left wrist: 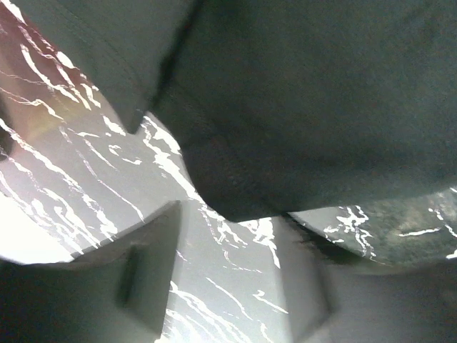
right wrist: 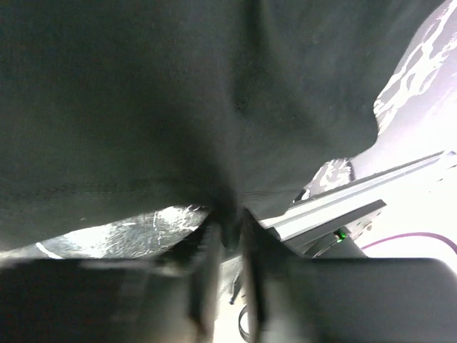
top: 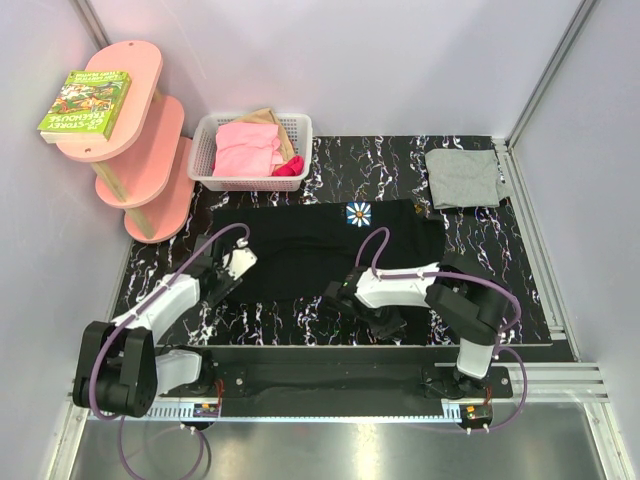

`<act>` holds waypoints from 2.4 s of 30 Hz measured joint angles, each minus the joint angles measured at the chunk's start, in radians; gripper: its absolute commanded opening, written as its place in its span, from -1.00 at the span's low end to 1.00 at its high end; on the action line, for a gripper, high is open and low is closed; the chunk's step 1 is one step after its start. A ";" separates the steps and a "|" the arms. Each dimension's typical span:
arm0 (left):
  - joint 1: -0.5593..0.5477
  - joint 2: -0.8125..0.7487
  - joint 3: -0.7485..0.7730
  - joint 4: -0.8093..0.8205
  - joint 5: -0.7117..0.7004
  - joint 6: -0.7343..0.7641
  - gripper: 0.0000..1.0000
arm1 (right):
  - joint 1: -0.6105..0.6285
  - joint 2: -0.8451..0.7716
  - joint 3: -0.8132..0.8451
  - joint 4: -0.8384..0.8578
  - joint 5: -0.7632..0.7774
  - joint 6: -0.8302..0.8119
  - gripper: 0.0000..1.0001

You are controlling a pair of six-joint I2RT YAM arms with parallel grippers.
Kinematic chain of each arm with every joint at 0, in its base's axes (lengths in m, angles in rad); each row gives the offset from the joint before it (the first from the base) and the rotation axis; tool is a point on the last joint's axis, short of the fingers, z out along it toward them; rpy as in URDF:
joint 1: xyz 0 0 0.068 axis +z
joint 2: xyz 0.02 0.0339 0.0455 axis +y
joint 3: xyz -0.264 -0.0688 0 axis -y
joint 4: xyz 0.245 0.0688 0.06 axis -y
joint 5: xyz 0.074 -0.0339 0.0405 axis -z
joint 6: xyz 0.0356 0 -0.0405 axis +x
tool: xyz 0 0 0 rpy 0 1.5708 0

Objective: Fold and stack the t-shirts
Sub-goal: Grap the side of the flattened tshirt closest away from the robot with both arms

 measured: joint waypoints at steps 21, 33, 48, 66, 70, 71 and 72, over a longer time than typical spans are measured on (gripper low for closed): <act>0.003 -0.111 0.034 -0.158 0.093 -0.031 0.68 | -0.005 -0.050 -0.047 0.037 -0.058 0.002 -1.00; -0.082 0.090 0.106 -0.198 0.191 -0.069 0.59 | -0.006 -0.057 -0.053 0.042 -0.059 0.002 -1.00; -0.087 0.133 0.113 -0.188 0.195 -0.092 -0.16 | -0.006 -0.065 -0.058 0.048 -0.059 0.002 -1.00; -0.090 0.062 0.113 -0.181 0.102 -0.031 -0.75 | 0.005 -0.228 -0.066 0.079 -0.156 0.041 -1.00; -0.090 -0.072 0.098 -0.240 0.080 -0.001 -0.69 | 0.034 -0.342 -0.066 0.031 -0.199 0.066 -1.00; -0.090 -0.095 0.092 -0.256 0.076 0.005 -0.68 | 0.040 -0.361 -0.066 0.016 -0.208 0.071 -1.00; -0.090 -0.122 0.084 -0.277 0.072 0.012 -0.67 | 0.049 -0.382 -0.066 -0.003 -0.216 0.078 -1.00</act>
